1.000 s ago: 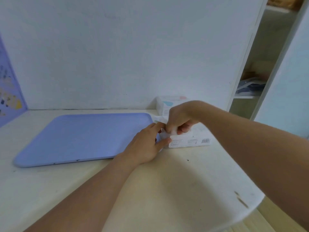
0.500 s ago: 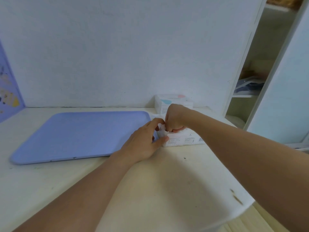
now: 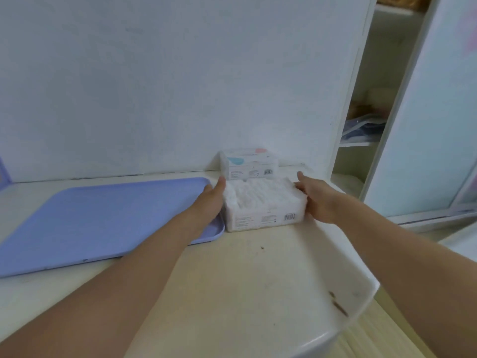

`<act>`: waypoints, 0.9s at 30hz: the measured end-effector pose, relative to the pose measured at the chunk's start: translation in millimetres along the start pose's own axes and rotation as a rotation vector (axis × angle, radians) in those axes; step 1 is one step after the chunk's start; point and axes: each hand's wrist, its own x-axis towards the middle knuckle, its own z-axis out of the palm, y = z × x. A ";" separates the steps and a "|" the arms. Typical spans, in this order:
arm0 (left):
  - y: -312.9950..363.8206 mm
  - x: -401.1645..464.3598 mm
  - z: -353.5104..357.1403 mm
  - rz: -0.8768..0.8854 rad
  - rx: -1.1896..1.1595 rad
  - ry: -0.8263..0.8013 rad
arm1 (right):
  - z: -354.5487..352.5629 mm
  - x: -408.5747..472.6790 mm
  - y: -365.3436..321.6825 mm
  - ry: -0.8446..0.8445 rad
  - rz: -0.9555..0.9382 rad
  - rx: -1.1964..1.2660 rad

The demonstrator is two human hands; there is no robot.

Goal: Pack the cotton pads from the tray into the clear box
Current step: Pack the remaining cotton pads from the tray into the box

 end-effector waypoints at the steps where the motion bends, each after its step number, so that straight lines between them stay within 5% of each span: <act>1: 0.5 2.8 6.6 -0.022 -0.040 0.003 | 3.2 1.0 6.3 -0.005 -0.008 0.072; 14: -1.4 -24.5 19.7 0.222 -0.344 0.039 | 10.5 -19.8 27.4 0.021 -0.178 0.418; 19: 10.6 -36.1 19.0 0.106 -0.632 -0.248 | 16.9 -19.6 35.4 0.055 -0.259 0.594; 23: 10.1 -32.8 17.6 0.124 -0.532 -0.214 | 21.5 -22.5 37.0 0.135 -0.328 0.372; 27: 9.1 -31.4 15.3 0.266 -0.127 0.002 | 25.5 -20.9 42.1 0.189 -0.517 0.216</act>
